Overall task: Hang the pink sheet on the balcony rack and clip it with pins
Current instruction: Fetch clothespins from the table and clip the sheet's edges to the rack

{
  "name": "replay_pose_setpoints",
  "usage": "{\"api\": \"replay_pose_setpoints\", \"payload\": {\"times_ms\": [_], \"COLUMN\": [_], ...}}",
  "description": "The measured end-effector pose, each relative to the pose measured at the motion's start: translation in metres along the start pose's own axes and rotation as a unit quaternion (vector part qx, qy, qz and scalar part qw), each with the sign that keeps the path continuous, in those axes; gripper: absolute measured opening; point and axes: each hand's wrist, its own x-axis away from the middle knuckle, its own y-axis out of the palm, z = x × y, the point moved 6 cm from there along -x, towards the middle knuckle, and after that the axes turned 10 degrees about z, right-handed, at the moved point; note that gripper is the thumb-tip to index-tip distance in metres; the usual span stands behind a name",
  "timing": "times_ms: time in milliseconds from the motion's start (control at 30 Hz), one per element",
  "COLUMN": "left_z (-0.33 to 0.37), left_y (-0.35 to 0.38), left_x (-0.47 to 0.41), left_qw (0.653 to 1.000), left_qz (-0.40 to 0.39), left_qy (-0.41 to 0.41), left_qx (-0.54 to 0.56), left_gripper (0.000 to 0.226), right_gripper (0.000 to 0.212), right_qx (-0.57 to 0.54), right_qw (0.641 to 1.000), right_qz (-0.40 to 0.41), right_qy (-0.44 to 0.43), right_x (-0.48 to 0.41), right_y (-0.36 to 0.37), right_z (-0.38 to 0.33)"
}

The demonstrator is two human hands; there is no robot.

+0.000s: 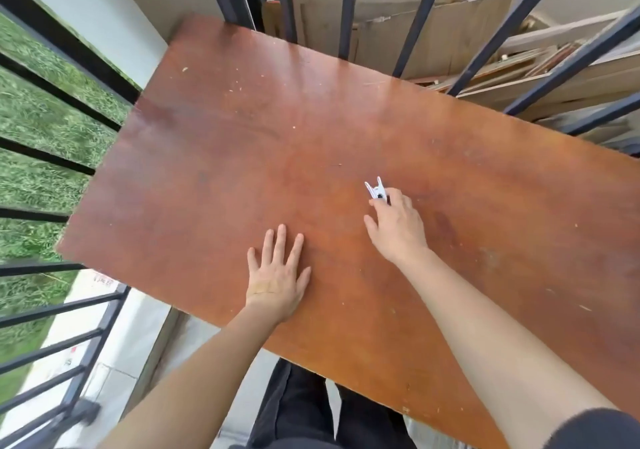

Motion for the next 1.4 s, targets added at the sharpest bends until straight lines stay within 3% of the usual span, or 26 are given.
{"api": "replay_pose_setpoints", "payload": {"times_ms": [67,167,267,300,400,500,633,767,933,1133,1267,1400], "left_z": [-0.001,-0.003,-0.007,-0.009,-0.018,-0.027,-0.045,-0.069,-0.086,-0.056,-0.006,0.050], "left_y": [-0.001,-0.006,-0.025,-0.034,-0.071,-0.108,-0.147,-0.149,-0.116,-0.068,-0.040,-0.016], "left_x": [-0.002,-0.001,0.006,0.010,0.029,0.062,0.129,0.238,0.417,0.636,0.746,0.832], "left_qw": [1.000,1.000,0.997,0.995,0.984,0.961,0.919,0.848,0.762,0.585,0.484,0.405], "left_qz": [0.005,-0.008,-0.010,0.002,0.059,0.132,0.231,0.283,0.288,0.284,0.275,0.281], "left_qy": [0.001,0.009,-0.023,-0.039,-0.094,-0.160,-0.255,-0.392,-0.554,-0.747,-0.822,-0.865], "left_qx": [0.011,0.015,0.070,0.090,0.137,0.183,0.194,0.218,0.171,0.139,0.120,0.100], "left_gripper": [0.064,0.062,0.062,0.061,0.060,0.059,0.058,0.058,0.060,0.070,0.071,0.069], "right_gripper": [0.023,0.014,0.007,0.009,0.042,0.075,0.065,0.058,0.046,0.043,0.041,0.038], "right_qx": [0.004,-0.014,-0.050,-0.077,-0.172,-0.195,-0.219,-0.252,-0.285,-0.215,-0.197,-0.182], "right_qw": [1.000,0.999,0.998,0.996,0.985,0.978,0.958,0.923,0.865,0.769,0.692,0.617], "right_qz": [0.010,-0.045,-0.041,-0.030,-0.024,-0.035,-0.037,-0.102,-0.194,-0.303,-0.345,-0.372], "right_qy": [-0.004,-0.001,0.011,0.018,0.017,-0.064,-0.181,-0.274,-0.365,-0.521,-0.603,-0.669], "right_x": [0.004,0.014,0.026,0.030,0.043,0.057,0.086,0.144,0.250,0.420,0.548,0.669], "right_y": [-0.003,-0.009,-0.032,-0.040,-0.062,-0.074,-0.071,-0.054,-0.037,-0.018,-0.016,-0.013], "right_z": [0.001,0.002,0.001,0.000,-0.013,-0.046,-0.105,-0.182,-0.269,-0.348,-0.371,-0.364]}}
